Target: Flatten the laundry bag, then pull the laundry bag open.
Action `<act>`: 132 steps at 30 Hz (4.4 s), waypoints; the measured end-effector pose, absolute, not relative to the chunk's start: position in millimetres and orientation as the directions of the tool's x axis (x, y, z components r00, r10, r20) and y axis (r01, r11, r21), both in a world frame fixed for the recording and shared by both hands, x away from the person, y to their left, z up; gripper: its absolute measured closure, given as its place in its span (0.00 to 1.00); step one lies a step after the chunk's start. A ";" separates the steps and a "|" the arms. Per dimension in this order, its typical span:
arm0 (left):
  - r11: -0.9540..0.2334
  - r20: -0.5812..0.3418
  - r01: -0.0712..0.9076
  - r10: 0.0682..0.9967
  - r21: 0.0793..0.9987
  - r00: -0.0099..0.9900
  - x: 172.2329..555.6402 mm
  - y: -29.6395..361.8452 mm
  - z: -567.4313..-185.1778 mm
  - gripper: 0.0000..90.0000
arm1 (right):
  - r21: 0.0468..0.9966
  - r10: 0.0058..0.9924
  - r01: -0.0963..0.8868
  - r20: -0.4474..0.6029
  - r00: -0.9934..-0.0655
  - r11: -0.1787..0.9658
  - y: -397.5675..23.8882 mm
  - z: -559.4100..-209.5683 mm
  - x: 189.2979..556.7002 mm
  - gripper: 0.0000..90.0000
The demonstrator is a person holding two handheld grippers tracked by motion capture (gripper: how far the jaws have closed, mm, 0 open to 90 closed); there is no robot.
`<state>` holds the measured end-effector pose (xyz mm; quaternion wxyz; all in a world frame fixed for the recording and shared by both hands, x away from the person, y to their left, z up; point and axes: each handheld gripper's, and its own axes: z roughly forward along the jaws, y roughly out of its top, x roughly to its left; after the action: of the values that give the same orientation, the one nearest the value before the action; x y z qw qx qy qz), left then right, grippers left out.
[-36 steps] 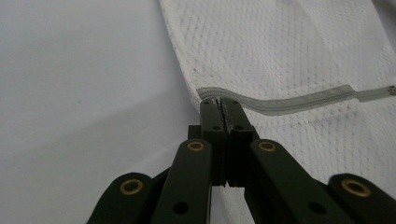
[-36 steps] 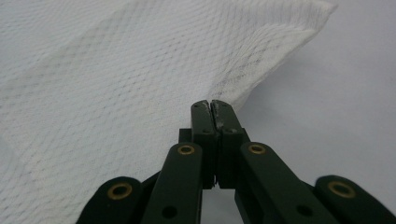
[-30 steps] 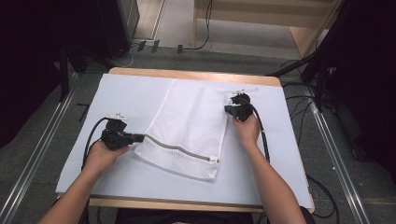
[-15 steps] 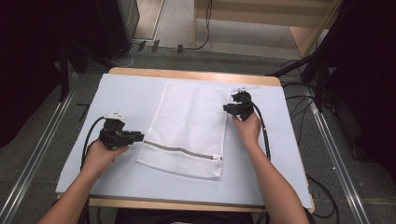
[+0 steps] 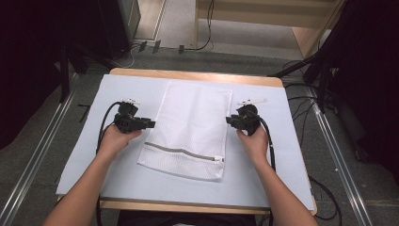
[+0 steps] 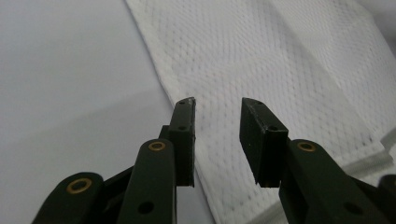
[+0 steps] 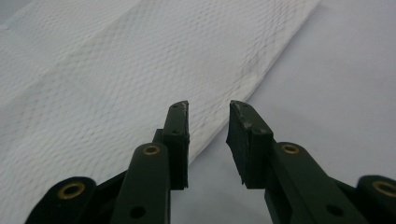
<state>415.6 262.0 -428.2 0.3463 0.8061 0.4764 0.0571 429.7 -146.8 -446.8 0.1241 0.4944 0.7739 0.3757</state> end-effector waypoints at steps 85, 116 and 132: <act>-0.358 -0.272 0.689 0.730 0.630 0.627 394.5 227.6 -415.6 0.66 | 0.696 0.762 0.668 0.274 -0.586 0.263 -140.1 -444.8 370.8 0.95; -0.482 -0.300 0.586 0.546 0.652 0.783 361.4 146.5 -424.2 1.00 | 0.660 0.749 0.696 0.300 -0.590 0.283 -145.3 -461.7 346.3 0.98; -0.580 -0.287 0.570 0.509 0.582 0.811 357.9 104.3 -459.9 1.00 | 0.621 0.757 0.724 0.308 -0.577 0.299 -143.2 -470.5 344.1 1.00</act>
<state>357.9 104.3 -459.9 0.3428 0.8878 0.3039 -0.0445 344.1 -143.2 -470.5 0.0220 0.4596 0.8057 0.3731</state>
